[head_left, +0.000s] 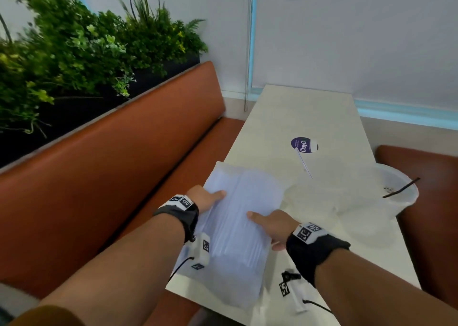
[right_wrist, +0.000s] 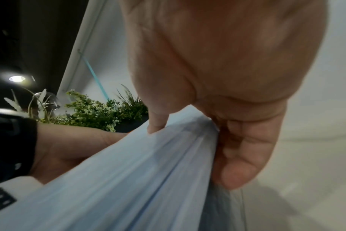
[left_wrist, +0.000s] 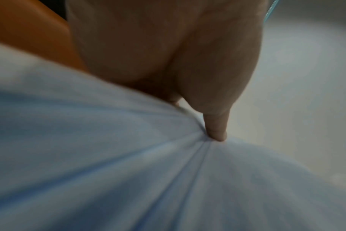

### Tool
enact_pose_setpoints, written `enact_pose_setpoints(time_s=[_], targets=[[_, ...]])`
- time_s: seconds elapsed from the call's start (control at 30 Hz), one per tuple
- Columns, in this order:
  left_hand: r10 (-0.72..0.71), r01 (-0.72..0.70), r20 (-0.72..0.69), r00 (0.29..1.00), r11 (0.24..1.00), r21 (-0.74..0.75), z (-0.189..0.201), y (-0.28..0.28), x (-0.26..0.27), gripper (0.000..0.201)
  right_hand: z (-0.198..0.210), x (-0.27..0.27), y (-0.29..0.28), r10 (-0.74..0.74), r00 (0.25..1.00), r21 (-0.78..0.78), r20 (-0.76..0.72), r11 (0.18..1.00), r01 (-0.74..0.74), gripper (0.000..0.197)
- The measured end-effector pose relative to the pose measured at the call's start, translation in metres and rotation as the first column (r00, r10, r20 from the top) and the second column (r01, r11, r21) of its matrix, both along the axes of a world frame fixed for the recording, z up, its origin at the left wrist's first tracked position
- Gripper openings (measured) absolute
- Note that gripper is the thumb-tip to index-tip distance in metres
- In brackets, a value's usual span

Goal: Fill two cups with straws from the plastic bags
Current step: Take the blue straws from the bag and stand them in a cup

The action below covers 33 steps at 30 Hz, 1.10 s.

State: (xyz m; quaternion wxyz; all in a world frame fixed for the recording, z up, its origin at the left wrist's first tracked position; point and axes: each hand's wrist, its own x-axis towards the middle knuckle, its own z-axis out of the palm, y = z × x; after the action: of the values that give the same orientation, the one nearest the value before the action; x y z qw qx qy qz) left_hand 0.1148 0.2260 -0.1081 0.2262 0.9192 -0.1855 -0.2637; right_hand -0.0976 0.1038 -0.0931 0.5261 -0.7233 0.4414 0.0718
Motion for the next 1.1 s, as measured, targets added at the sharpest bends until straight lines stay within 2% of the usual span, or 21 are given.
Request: enact_pose_setpoints(time_s=[0.13, 0.23, 0.33, 0.43, 0.53, 0.6, 0.7, 0.77, 0.83, 0.87, 1.0, 1.1], targets=[[0.022, -0.017, 0.034, 0.999, 0.989, -0.148, 0.017, 0.002, -0.002, 0.082, 0.010, -0.001, 0.000, -0.090, 0.974, 0.087, 0.210, 0.994, 0.073, 0.041], [0.025, -0.017, 0.015, 1.000, 0.923, -0.386, 0.048, 0.008, -0.012, 0.062, 0.030, -0.006, 0.001, -0.112, 0.915, 0.058, 0.388, 0.994, 0.097, 0.049], [-0.033, 0.006, -0.030, 0.999, 0.768, -0.640, 0.080, 0.020, -0.035, 0.053, 0.062, -0.024, 0.006, -0.049, 0.806, -0.009, 0.590, 0.998, 0.067, 0.052], [-0.057, -0.017, -0.062, 0.996, 0.588, -0.809, 0.102, 0.030, -0.068, 0.052, 0.090, -0.047, 0.014, 0.053, 0.701, -0.096, 0.711, 0.995, 0.022, 0.053], [-0.118, 0.008, -0.043, 0.992, 0.401, -0.916, 0.114, 0.028, -0.105, 0.058, 0.103, -0.072, 0.010, 0.006, 0.583, -0.083, 0.813, 0.991, 0.106, 0.064], [-0.163, 0.047, -0.007, 0.987, 0.326, -0.944, 0.116, 0.019, -0.126, 0.060, 0.107, -0.094, 0.003, -0.058, 0.493, -0.044, 0.868, 0.980, 0.193, 0.074], [-0.223, 0.068, -0.004, 0.975, 0.317, -0.946, 0.108, 0.002, -0.151, 0.063, 0.111, -0.130, -0.011, -0.171, 0.401, 0.015, 0.900, 0.932, 0.363, 0.097], [-0.263, 0.031, -0.060, 0.963, 0.327, -0.945, 0.098, -0.009, -0.165, 0.067, 0.112, -0.149, -0.019, -0.197, 0.382, 0.007, 0.903, 0.896, 0.444, 0.118], [-0.311, -0.015, -0.126, 0.942, 0.335, -0.942, 0.089, -0.020, -0.177, 0.066, 0.108, -0.161, -0.025, -0.190, 0.350, 0.007, 0.917, 0.887, 0.461, 0.120], [-0.327, -0.038, -0.157, 0.932, 0.344, -0.938, 0.087, -0.024, -0.183, 0.061, 0.105, -0.165, -0.027, -0.193, 0.341, 0.016, 0.920, 0.888, 0.459, 0.112], [-0.314, -0.057, -0.175, 0.933, 0.350, -0.935, 0.092, -0.040, -0.195, 0.040, 0.099, -0.174, -0.033, -0.178, 0.301, 0.009, 0.937, 0.873, 0.488, 0.058], [-0.283, -0.057, -0.157, 0.946, 0.331, -0.942, 0.099, -0.046, -0.194, 0.035, 0.107, -0.175, -0.039, -0.220, 0.216, 0.070, 0.951, 0.836, 0.544, 0.037]])
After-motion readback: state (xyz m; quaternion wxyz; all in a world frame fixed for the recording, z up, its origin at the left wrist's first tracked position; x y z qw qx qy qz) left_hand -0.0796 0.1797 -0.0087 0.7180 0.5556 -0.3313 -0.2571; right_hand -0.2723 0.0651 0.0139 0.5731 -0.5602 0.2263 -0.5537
